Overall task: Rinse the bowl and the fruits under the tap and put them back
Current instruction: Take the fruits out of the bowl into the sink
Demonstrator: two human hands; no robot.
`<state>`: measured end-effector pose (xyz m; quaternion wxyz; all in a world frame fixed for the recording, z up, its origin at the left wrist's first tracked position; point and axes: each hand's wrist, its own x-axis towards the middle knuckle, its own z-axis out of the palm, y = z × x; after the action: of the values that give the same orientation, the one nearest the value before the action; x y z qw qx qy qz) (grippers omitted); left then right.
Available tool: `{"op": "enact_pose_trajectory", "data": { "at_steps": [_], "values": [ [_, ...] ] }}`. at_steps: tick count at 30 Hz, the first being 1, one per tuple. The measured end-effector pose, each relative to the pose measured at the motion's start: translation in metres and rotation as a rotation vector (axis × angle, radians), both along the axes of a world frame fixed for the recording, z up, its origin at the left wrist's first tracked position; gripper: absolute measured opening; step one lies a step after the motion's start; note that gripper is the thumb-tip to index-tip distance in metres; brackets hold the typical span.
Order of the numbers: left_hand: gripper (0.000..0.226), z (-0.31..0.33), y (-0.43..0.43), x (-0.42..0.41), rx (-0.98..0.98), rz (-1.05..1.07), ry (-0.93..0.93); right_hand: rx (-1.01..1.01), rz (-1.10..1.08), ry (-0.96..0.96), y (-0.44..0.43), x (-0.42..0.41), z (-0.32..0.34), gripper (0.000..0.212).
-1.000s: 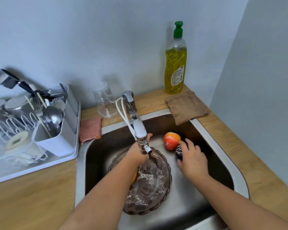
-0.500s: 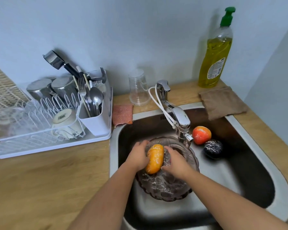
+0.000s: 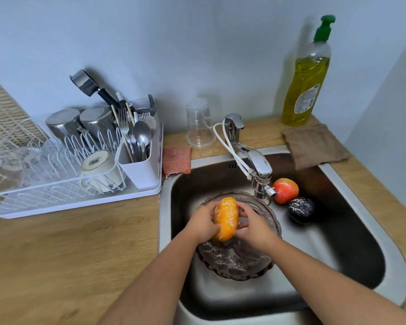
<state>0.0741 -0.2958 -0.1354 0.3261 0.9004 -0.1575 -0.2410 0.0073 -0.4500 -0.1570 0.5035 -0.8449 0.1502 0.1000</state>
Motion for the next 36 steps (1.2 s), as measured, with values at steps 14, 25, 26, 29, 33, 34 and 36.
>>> {"op": "enact_pose_trajectory", "data": {
  "at_steps": [14,25,26,29,33,34,36],
  "values": [
    [0.073,0.005,-0.124,-0.072,-0.033,-0.291,0.033,-0.198,-0.160,0.167,-0.108,-0.094,0.041,0.085],
    [0.061,-0.020,-0.173,-0.098,0.084,-0.334,0.049,-0.514,-0.077,0.482,-0.133,-0.088,0.030,0.059],
    [0.060,-0.022,-0.174,-0.099,0.090,-0.333,0.057,-0.533,-0.067,0.505,-0.133,-0.087,0.028,0.059],
    [0.058,-0.021,-0.174,-0.100,0.094,-0.322,0.068,-0.574,-0.054,0.509,-0.133,-0.086,0.024,0.059],
    [0.059,-0.014,-0.170,-0.095,0.093,-0.343,0.085,-0.564,-0.072,0.446,-0.133,-0.088,0.029,0.046],
    [0.060,-0.012,-0.168,-0.093,0.084,-0.344,0.086,-0.570,-0.074,0.428,-0.134,-0.089,0.031,0.045],
    [0.061,-0.007,-0.161,-0.090,0.051,-0.334,0.076,-0.582,-0.073,0.379,-0.136,-0.090,0.038,0.049]
  ]
}}
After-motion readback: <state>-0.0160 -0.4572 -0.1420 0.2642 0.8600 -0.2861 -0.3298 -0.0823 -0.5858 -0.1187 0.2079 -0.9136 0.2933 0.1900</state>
